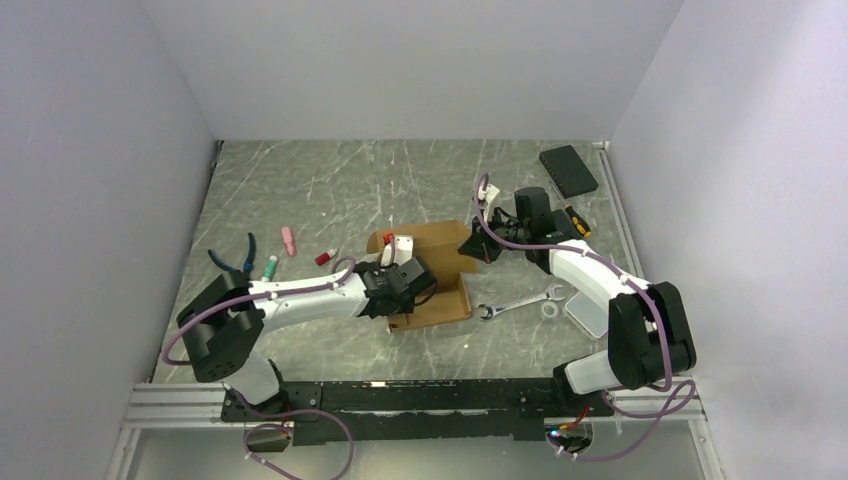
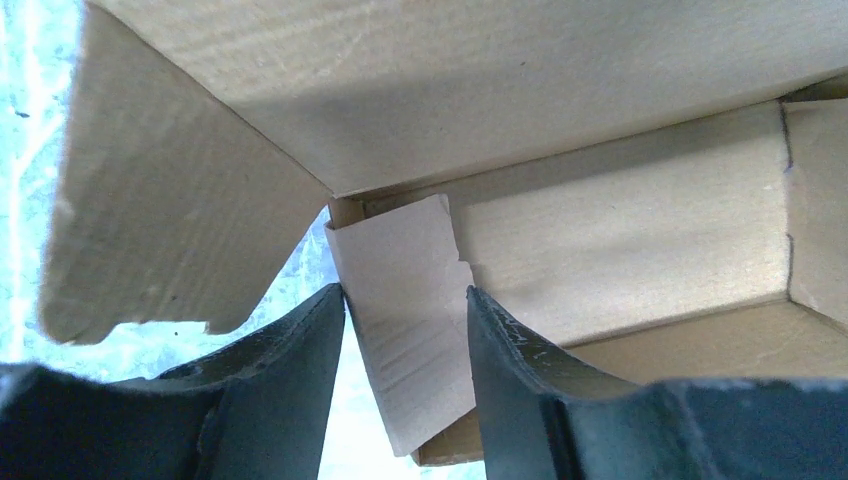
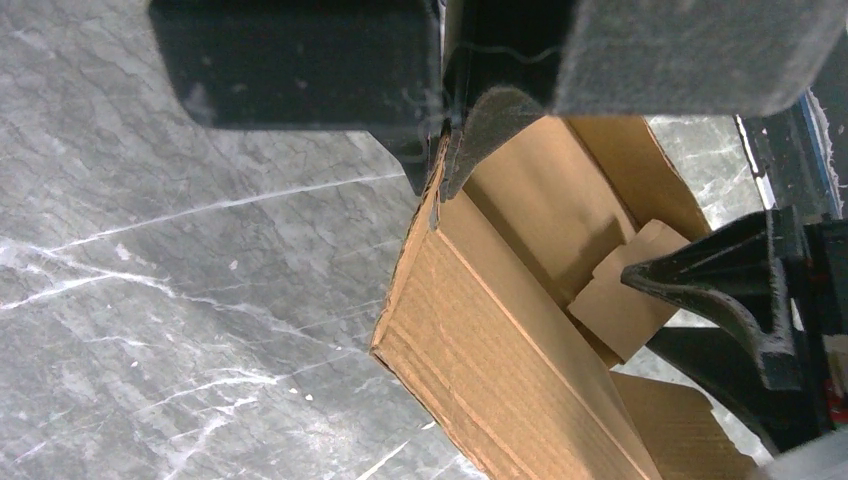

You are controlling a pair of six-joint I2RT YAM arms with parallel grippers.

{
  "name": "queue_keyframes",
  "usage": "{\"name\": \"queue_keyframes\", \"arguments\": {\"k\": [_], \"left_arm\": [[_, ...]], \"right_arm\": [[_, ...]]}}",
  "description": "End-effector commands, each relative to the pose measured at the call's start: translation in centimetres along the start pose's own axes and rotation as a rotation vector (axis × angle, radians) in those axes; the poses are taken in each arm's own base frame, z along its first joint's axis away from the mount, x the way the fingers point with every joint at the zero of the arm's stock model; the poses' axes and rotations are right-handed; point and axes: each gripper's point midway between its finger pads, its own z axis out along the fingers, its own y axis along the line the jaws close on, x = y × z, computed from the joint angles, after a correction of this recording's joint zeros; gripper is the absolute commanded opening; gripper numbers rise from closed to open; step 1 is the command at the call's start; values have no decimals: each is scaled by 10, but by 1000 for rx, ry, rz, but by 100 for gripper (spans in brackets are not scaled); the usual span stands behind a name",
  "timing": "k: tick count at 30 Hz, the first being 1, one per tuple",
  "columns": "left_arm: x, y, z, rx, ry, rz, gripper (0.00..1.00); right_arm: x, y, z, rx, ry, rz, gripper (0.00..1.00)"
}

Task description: Fold the paper box

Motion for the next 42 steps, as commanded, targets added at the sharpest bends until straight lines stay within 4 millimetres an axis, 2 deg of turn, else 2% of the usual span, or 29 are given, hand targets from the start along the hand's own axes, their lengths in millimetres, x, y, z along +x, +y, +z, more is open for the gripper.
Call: {"name": "queue_keyframes", "arguments": {"k": [1, 8, 9, 10, 12, 13, 14, 18, 22, 26, 29, 37, 42], "left_arm": [[21, 4, 9, -34, 60, -20, 54], [31, -1, 21, -40, 85, -19, 51], [33, 0, 24, -52, 92, -16, 47], [35, 1, 26, -64, 99, -11, 36], [41, 6, 30, -96, 113, 5, 9], [41, 9, 32, -115, 112, 14, 0], [42, 13, 32, -135, 113, 23, 0], [35, 25, 31, -223, 96, 72, 0], [26, 16, 29, -223, 88, 101, 2], [14, 5, 19, -177, 62, 91, 28], [7, 1, 10, -141, 43, 77, 38], [-7, -11, -13, -30, -4, 45, 51], [-2, -7, -14, -10, -4, 45, 51]], "right_arm": [[-27, 4, -3, -15, -61, -58, 0], [-27, 4, -3, -14, -63, -58, 0], [-28, 4, -3, -14, -64, -59, 0], [-28, 4, -3, -14, -63, -58, 0], [-28, 5, -4, -14, -65, -60, 0], [-28, 4, -3, -14, -65, -59, 0], [-28, 5, -3, -16, -63, -58, 0], [-28, 5, -3, -17, -64, -59, 0], [-28, 5, -3, -15, -63, -62, 0], [-28, 5, -3, -14, -63, -62, 0], [-27, 5, -3, -16, -62, -62, 0], [-27, 5, -3, -16, -61, -65, 0], [-27, 5, -2, -18, -59, -63, 0]]}}
